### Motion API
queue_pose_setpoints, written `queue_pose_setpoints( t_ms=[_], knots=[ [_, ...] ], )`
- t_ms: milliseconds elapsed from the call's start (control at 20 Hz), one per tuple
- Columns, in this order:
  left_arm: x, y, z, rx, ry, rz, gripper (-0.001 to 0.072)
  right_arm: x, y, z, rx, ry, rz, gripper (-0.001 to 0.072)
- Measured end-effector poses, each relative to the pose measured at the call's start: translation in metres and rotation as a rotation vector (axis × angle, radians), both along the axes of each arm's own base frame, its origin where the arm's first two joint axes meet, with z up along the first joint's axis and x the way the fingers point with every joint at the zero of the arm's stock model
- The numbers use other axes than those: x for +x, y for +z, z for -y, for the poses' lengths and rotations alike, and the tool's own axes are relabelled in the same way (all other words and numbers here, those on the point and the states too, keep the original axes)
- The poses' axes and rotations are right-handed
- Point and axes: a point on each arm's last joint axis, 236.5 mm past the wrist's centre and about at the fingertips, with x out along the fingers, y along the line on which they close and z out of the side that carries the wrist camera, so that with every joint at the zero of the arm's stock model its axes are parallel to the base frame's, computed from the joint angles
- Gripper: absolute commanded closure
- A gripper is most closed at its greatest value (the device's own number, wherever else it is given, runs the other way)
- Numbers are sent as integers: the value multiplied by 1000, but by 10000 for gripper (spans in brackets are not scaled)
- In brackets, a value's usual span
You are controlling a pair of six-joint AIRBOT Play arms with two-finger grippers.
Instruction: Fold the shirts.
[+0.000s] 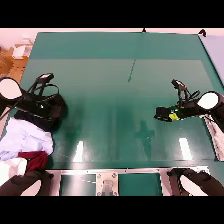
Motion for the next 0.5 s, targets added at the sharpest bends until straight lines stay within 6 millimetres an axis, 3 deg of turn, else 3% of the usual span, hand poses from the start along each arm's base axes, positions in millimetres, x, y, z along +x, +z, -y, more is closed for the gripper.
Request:
queue_pose_setpoints(
  t_ms=[200, 250, 300, 500],
  knots=[
    [4, -3, -12, 50, 17, 13, 674, 0, 0, -1, 1, 1, 0, 694],
    [6, -5, -24, 100, 39, 17, 367, 0, 0, -1, 1, 1, 0, 694],
    [8, -7, -40, 164, 66, 21, -13, 0, 0, -1, 2, 1, 0, 695],
    [25, -16, -106, 395, 196, 81, 9, 0, 0, -1, 2, 1, 0, 694]
  ],
)
